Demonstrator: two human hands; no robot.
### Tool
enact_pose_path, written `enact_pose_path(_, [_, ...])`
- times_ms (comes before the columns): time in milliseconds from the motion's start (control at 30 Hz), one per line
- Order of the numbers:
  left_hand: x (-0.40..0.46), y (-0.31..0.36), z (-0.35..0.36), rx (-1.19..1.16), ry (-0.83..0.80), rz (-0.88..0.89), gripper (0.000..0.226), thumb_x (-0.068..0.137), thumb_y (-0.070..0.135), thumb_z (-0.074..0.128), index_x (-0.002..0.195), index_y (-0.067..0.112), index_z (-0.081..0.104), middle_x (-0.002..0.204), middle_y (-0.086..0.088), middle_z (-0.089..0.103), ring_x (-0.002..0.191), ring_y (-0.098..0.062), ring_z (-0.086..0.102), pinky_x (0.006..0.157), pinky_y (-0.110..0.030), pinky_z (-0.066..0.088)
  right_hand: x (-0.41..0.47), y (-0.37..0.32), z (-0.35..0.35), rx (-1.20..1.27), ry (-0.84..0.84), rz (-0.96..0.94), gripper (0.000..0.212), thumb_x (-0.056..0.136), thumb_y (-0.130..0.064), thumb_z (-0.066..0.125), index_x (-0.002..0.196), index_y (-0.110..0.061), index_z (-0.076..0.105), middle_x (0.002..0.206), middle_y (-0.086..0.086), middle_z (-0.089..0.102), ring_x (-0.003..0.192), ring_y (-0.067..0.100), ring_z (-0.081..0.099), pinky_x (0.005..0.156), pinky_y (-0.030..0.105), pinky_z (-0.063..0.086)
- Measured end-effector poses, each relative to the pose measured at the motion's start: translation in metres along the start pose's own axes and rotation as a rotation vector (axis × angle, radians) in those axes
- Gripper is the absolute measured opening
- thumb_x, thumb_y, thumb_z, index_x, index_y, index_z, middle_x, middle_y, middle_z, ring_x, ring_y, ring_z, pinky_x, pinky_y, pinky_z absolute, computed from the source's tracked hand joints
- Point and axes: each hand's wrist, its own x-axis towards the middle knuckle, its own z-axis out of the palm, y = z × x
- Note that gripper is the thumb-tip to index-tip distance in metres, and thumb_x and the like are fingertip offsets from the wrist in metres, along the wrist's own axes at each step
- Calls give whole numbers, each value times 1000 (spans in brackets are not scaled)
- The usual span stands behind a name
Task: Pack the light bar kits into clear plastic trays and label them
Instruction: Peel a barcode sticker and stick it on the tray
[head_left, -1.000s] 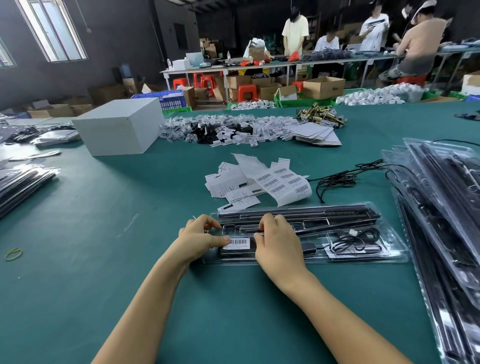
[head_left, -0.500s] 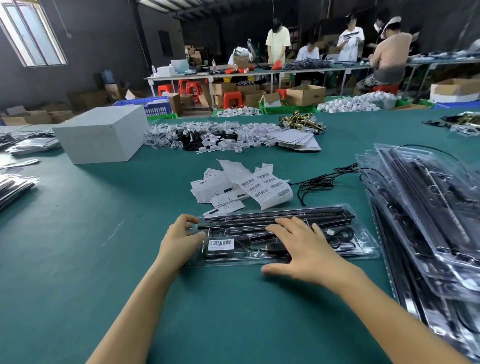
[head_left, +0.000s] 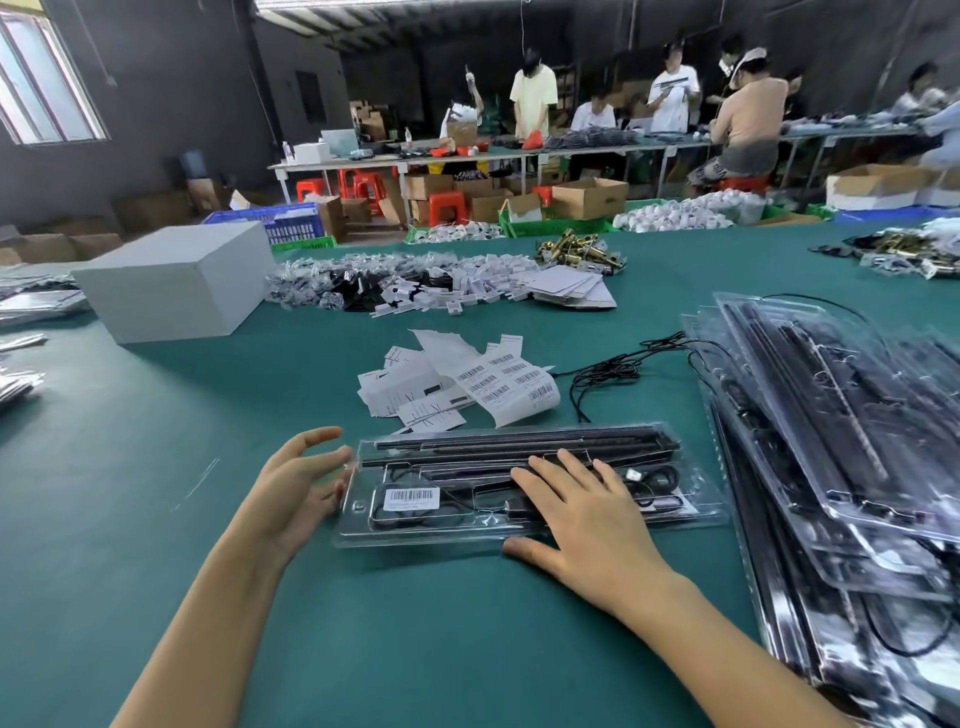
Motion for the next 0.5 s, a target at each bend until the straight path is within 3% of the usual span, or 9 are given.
enact_pose_path(67, [-1, 2, 1, -83, -20, -30, 22, 90, -3, 54, 108, 10, 57, 77, -10, 67, 56, -14, 62, 48, -19, 52, -3, -2, -5, -9, 38, -19, 82, 83, -77, 34, 150, -31, 23, 155, -3, 29, 145, 25, 20, 116, 48, 11])
enact_pose_path(133, [-3, 0, 5, -73, -52, -52, 23, 91, -2, 54, 112, 8, 55, 79, -10, 67, 57, -14, 62, 47, -20, 52, -7, -5, -9, -53, 111, -35, 79, 77, -72, 54, 140, -25, 46, 140, 1, 52, 132, 28, 45, 107, 53, 34])
enact_pose_path(233, [-7, -3, 12, 9, -70, -69, 24, 91, 2, 54, 114, 8, 54, 80, -11, 67, 54, -15, 62, 44, -19, 48, -7, -7, -7, -78, 290, -52, 64, 64, -45, 84, 121, -21, 67, 114, 4, 69, 108, 28, 65, 88, 49, 53])
enact_pose_path(300, [-8, -1, 16, -29, -118, -79, 25, 89, 8, 56, 114, 7, 57, 91, -15, 66, 64, -20, 64, 50, -23, 51, -6, -8, -6, -103, 391, -44, 62, 57, -24, 91, 114, -17, 70, 107, 7, 70, 100, 27, 68, 84, 43, 56])
enact_pose_path(400, [-12, 2, 21, -222, -248, -47, 23, 84, 23, 57, 90, 9, 75, 88, -12, 72, 70, -21, 70, 61, -30, 59, -5, -10, -12, -166, 546, -22, 51, 51, -6, 85, 101, -13, 73, 93, 5, 68, 85, 28, 64, 71, 35, 53])
enact_pose_path(467, [-12, 1, 24, -339, -292, 7, 28, 87, 32, 55, 97, 14, 75, 95, -8, 73, 76, -19, 70, 73, -33, 60, -5, -11, -20, -186, 602, -7, 42, 50, -3, 80, 89, -14, 70, 79, 1, 63, 73, 25, 55, 60, 32, 45])
enact_pose_path(500, [-11, -1, 25, -390, -296, 22, 30, 91, 35, 52, 102, 15, 71, 96, -8, 72, 75, -19, 69, 72, -32, 60, -5, -12, -25, -186, 616, 6, 38, 50, -2, 80, 84, -14, 68, 74, -1, 60, 69, 23, 51, 57, 32, 43])
